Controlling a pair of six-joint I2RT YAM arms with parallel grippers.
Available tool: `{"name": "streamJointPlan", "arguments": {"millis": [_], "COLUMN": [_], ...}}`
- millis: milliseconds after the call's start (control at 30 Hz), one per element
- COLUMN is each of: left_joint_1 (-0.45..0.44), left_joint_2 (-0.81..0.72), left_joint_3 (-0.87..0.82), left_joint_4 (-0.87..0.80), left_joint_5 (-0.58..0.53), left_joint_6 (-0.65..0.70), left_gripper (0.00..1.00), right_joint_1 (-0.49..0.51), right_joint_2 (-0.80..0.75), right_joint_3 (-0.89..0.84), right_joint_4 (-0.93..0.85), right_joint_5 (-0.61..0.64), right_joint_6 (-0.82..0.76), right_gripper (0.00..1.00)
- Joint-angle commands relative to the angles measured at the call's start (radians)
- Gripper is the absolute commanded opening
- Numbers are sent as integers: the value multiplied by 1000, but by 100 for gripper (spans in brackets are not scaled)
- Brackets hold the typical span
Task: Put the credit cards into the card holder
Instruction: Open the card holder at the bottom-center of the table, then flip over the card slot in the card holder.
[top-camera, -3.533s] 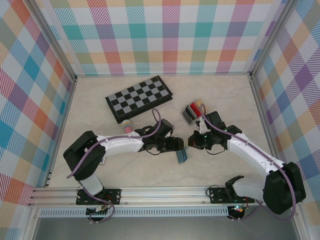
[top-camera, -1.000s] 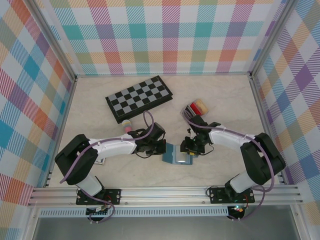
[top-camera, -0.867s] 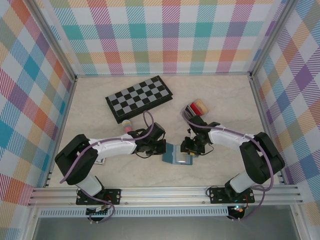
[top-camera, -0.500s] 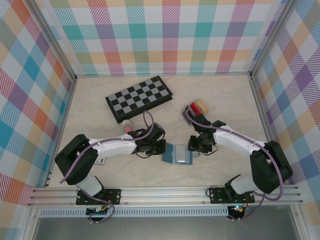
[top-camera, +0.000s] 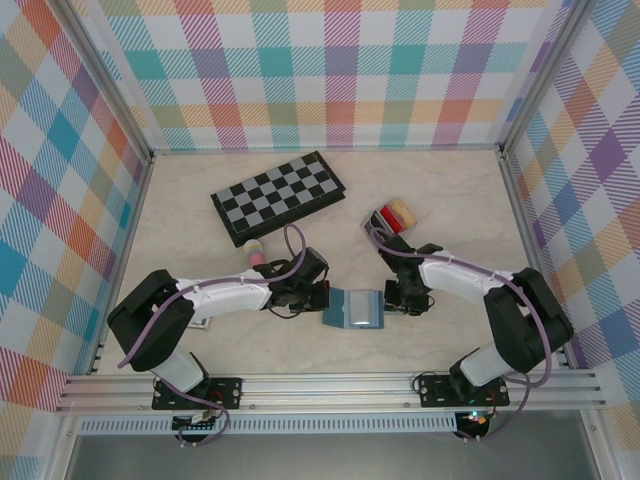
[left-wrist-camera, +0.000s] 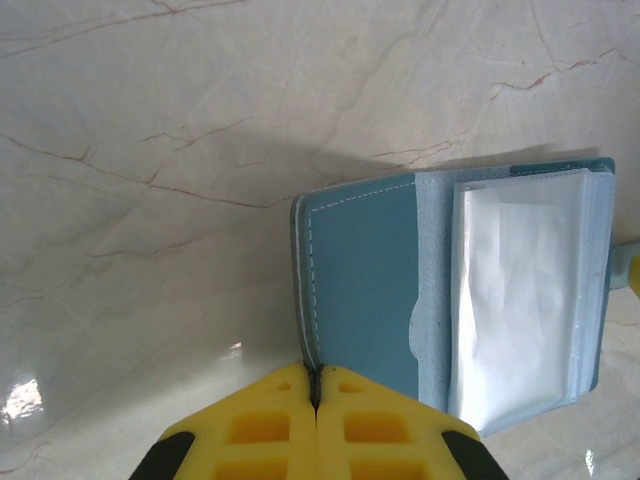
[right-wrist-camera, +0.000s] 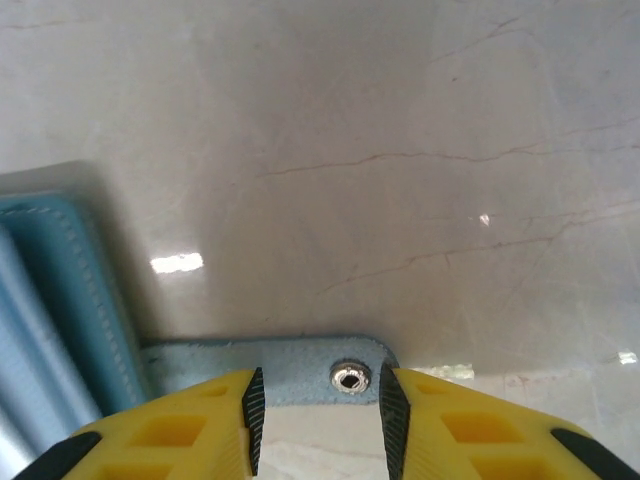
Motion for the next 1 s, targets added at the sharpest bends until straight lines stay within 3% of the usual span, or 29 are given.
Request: {"name": "streamJointPlan", "arguments": {"millis": [0, 167, 333, 533, 633, 967], "left_joint_1": [10, 10, 10, 9, 10, 9], "left_joint_2": [-7, -1, -10, -14, -14, -11], "left_joint_3": [-19, -30, -36, -32, -30, -28], "left_joint_4": [1, 21, 33, 35, 38, 38], "left_joint_5": [0, 8, 4, -4, -2, -1], "left_joint_6": [-7, -18, -29, -33, -34, -38], "left_gripper": [0, 0, 0, 0, 0, 0], "right_joint_1": [8, 7, 7, 7, 24, 62], "right_joint_2": [39, 17, -124, -227, -212, -42], "right_joint_3": [0, 16, 57, 72, 66, 61], "right_joint_4": [13, 9, -28, 67, 131, 162], "right_joint_5": [7, 2, 17, -162, -239, -247], "right_joint_6": [7, 8, -22, -43, -30, -17], "right_gripper": [38, 38, 41, 44, 44, 43]}}
